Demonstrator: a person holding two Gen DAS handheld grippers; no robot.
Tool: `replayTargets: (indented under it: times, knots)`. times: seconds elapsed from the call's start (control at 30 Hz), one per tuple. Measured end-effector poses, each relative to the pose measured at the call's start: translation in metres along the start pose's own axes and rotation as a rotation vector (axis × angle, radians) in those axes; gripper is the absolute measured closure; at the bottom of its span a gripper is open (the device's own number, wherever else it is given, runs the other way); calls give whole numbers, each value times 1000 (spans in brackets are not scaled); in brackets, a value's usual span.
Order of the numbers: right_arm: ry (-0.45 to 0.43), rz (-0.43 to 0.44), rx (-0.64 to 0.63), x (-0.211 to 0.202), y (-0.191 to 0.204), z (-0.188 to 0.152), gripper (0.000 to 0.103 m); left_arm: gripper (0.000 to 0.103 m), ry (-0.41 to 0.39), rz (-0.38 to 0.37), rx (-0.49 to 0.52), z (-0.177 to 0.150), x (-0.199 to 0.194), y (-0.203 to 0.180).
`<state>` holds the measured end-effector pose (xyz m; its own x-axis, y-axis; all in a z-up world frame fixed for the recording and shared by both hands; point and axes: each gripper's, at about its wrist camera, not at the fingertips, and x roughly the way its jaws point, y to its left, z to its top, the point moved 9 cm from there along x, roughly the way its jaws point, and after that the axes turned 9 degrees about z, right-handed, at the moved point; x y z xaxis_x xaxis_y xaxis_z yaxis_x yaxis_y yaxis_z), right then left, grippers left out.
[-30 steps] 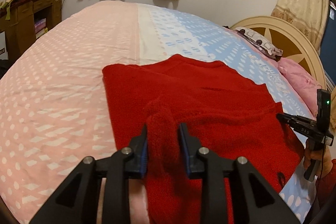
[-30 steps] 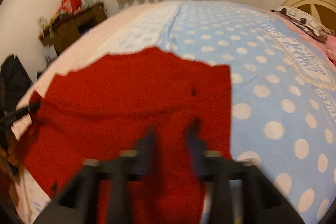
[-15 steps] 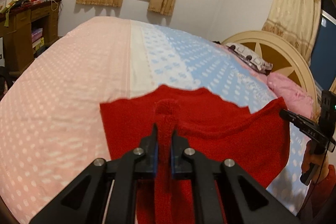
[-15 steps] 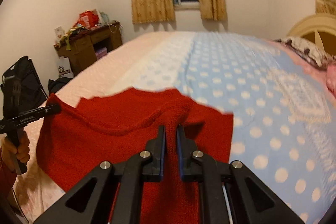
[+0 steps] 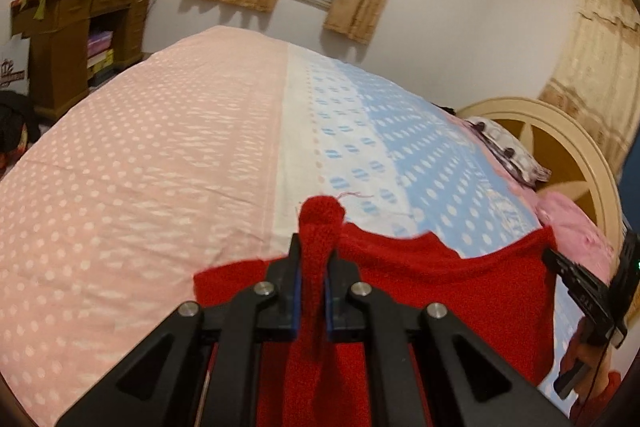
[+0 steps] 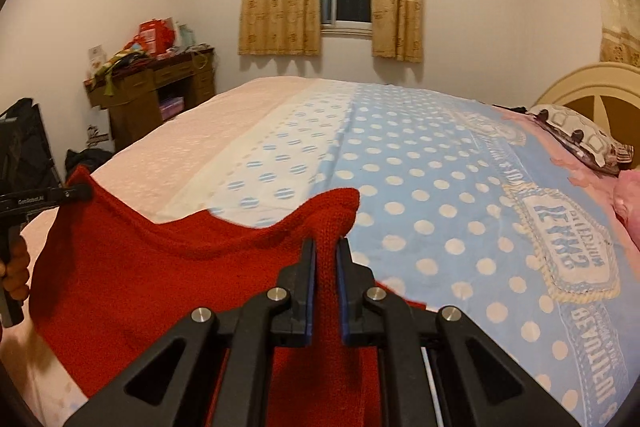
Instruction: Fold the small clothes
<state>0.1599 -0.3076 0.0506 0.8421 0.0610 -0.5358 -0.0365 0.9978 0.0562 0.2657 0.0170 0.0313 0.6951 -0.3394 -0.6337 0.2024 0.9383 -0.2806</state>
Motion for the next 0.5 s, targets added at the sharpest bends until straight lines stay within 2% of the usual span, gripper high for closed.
replayTargets:
  times: [0.13,0.2,0.33,0.37,0.43,0.5]
  knots:
    - [5,-49,33,29,-21,4,95,95,14,51,-45,4,27,8]
    - [30,-77,57,48,-31,-4,95,95,41,103,-52,-3,47,12]
    - [155,-147,35,99,-41,-43,95,95,139,222,-14,-31,85,24]
    - [223,-152,37,111,-42,-53,94,92,169,227,-25,-37,90,27]
    - [246,-163,16,115,-40,-53,94,87,153,230,-50,-30,88,30]
    - [263,-178,-10,117,-37,-55,94,84,174,236,-52,-32,92,32]
